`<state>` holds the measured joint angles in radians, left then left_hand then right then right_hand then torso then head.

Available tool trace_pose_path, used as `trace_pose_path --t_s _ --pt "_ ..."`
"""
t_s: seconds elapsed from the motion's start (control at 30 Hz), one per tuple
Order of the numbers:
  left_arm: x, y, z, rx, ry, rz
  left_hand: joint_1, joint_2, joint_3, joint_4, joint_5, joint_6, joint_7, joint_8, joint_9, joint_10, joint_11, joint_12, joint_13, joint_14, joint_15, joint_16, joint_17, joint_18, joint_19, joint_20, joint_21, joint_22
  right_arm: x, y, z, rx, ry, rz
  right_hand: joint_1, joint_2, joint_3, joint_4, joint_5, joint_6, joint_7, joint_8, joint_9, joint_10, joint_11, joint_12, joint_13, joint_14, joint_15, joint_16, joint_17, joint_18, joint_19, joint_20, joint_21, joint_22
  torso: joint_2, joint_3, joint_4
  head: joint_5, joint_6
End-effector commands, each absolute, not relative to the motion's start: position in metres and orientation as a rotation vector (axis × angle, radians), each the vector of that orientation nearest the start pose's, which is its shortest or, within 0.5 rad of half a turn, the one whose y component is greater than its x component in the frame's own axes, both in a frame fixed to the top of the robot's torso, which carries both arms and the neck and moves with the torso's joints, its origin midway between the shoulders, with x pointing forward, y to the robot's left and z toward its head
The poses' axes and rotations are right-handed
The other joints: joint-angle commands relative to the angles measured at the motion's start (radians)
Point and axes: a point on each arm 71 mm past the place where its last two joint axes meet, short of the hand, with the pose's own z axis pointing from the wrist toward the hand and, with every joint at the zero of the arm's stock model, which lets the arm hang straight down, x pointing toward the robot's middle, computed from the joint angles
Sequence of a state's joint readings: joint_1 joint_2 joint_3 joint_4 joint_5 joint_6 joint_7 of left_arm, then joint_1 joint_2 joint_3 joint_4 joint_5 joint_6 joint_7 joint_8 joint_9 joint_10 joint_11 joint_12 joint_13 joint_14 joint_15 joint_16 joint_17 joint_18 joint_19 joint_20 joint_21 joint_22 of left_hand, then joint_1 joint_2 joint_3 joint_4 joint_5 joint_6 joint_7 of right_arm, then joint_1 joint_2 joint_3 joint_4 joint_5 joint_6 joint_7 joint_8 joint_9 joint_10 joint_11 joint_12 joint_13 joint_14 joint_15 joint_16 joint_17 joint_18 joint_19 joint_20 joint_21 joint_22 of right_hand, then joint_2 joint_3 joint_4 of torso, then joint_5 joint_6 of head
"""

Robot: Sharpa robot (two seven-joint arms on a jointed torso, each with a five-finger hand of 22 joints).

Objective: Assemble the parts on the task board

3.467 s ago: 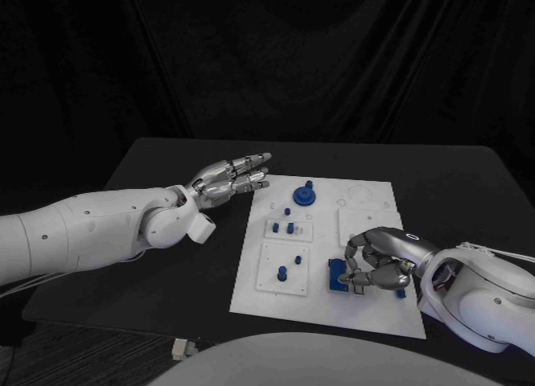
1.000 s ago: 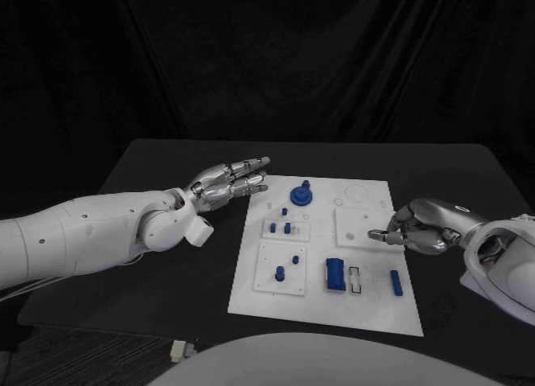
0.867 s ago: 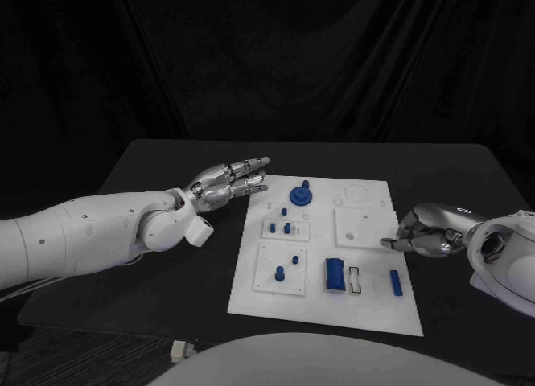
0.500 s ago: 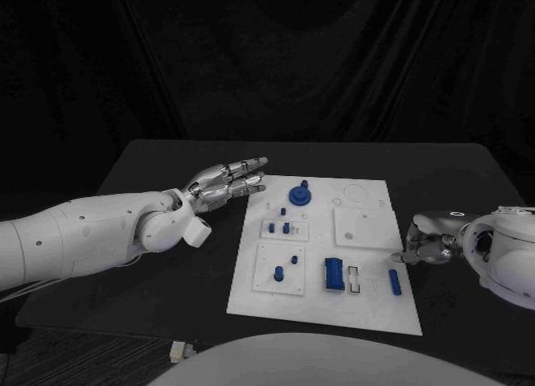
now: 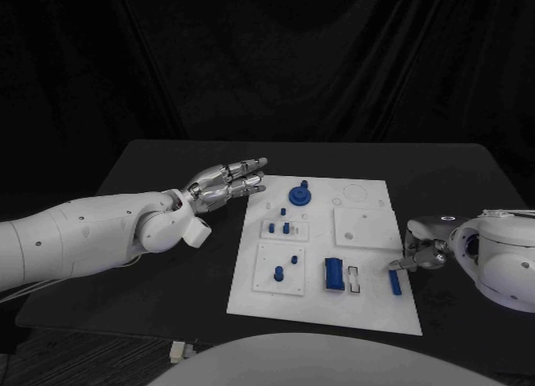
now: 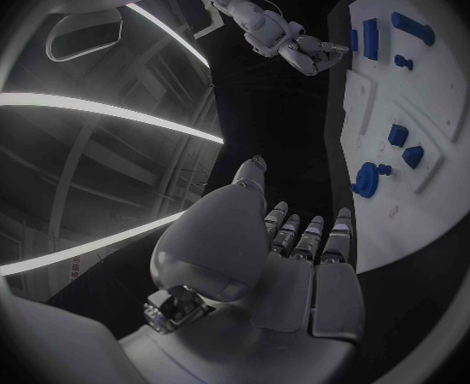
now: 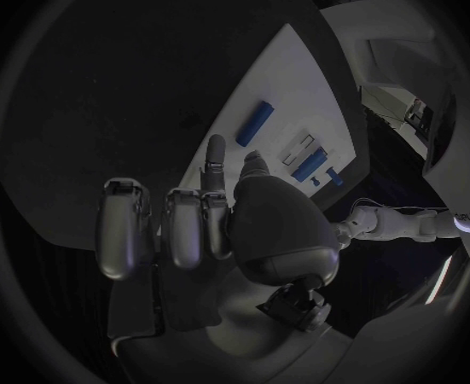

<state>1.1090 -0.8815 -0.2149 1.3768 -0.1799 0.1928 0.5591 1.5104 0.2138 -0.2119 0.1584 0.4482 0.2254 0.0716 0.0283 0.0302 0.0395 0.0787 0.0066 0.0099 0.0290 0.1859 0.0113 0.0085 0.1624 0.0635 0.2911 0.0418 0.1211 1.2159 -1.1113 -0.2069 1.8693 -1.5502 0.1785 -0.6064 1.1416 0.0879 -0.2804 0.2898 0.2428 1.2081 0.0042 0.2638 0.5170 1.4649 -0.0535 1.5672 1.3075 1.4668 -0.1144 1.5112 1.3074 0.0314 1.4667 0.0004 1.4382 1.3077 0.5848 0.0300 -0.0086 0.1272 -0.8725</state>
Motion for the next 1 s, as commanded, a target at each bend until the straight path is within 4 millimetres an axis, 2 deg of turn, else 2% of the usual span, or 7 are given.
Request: trace_pose_path --t_s 0.03,0.37,0.47,0.57,0.87,1.0 --pt "0.447 0.247 -0.275 -0.923 1.735 -1.816 0.000 0.012 0.001 -0.005 0.007 0.006 0.001 0.005 0.001 0.003 0.006 0.005 0.002 -0.002 0.006 0.006 0.001 0.009 0.007 0.000 0.006 -0.001 0.383 -0.256 -0.243 -0.260 2.274 0.016 -0.013 -0.002 0.010 -0.001 -0.010 0.012 0.001 -0.005 -0.001 0.106 -0.004 0.004 0.263 0.074 0.002 -0.008 0.093 0.001 0.040 0.000 -0.005 0.220 0.000 0.0001 -0.0011 0.002 0.000" --pt "0.447 0.248 -0.276 -0.925 1.738 -1.813 0.000 0.013 0.000 -0.006 0.008 0.007 0.001 0.005 0.001 0.009 0.009 0.007 0.003 -0.002 0.006 0.007 0.001 0.009 0.007 0.000 0.006 -0.001 0.379 -0.252 -0.248 -0.228 2.278 0.049 -0.034 -0.002 0.025 -0.004 -0.043 0.009 0.004 -0.023 -0.003 0.106 -0.002 0.004 0.263 0.071 0.004 -0.016 0.073 0.002 0.039 0.003 -0.010 0.218 0.002 0.0009 -0.0011 0.001 0.000" --pt "0.447 0.248 -0.276 -0.925 1.738 -1.813 0.000 0.013 0.000 -0.007 0.008 0.007 0.000 0.005 0.001 0.011 0.010 0.007 0.003 -0.002 0.006 0.007 0.001 0.009 0.007 0.000 0.006 -0.001 0.379 -0.252 -0.251 -0.230 2.287 0.047 -0.013 -0.009 0.045 -0.014 -0.009 -0.013 0.013 -0.053 -0.018 0.106 0.005 0.004 0.263 0.068 0.008 -0.025 0.052 0.004 0.035 0.006 -0.020 0.215 0.002 0.0009 -0.0017 0.001 0.000" --pt "0.447 0.247 -0.276 -0.925 1.739 -1.813 0.000 0.013 0.000 -0.007 0.008 0.007 0.000 0.005 0.001 0.012 0.011 0.008 0.004 -0.002 0.006 0.007 0.001 0.009 0.007 0.000 0.006 -0.001 0.377 -0.251 -0.256 -0.231 2.299 0.046 0.020 -0.019 0.064 -0.031 0.043 -0.032 0.022 -0.085 -0.040 0.106 0.013 0.004 0.263 0.066 0.011 -0.033 0.036 0.006 0.032 0.009 -0.028 0.213 0.001 0.0007 -0.0016 0.003 0.000" --pt "0.447 0.248 -0.276 -0.926 1.740 -1.813 -0.001 0.013 0.000 -0.008 0.008 0.008 -0.001 0.005 0.001 0.018 0.016 0.009 0.005 -0.002 0.006 0.007 0.001 0.008 0.007 -0.001 0.006 -0.001 0.373 -0.248 -0.269 -0.220 2.325 0.055 0.070 -0.028 0.091 -0.061 0.079 -0.050 0.029 -0.115 -0.063 0.106 0.019 0.004 0.263 0.062 0.012 -0.043 0.012 0.009 0.027 0.011 -0.043 0.209 0.001 0.0005 -0.0016 0.006 0.000" --pt "0.447 0.248 -0.276 -0.926 1.743 -1.814 -0.001 0.014 0.000 -0.010 0.009 0.008 -0.002 0.005 0.001 0.021 0.020 0.010 0.006 -0.002 0.006 0.007 0.001 0.008 0.007 -0.001 0.006 -0.002 0.373 -0.248 -0.271 -0.205 2.325 0.061 0.108 -0.029 0.110 -0.085 0.115 -0.057 0.029 -0.126 -0.070 0.106 0.018 0.004 0.263 0.060 0.009 -0.048 0.000 0.011 0.025 0.009 -0.051 0.207 0.001 0.0006 -0.0016 0.007 0.000"
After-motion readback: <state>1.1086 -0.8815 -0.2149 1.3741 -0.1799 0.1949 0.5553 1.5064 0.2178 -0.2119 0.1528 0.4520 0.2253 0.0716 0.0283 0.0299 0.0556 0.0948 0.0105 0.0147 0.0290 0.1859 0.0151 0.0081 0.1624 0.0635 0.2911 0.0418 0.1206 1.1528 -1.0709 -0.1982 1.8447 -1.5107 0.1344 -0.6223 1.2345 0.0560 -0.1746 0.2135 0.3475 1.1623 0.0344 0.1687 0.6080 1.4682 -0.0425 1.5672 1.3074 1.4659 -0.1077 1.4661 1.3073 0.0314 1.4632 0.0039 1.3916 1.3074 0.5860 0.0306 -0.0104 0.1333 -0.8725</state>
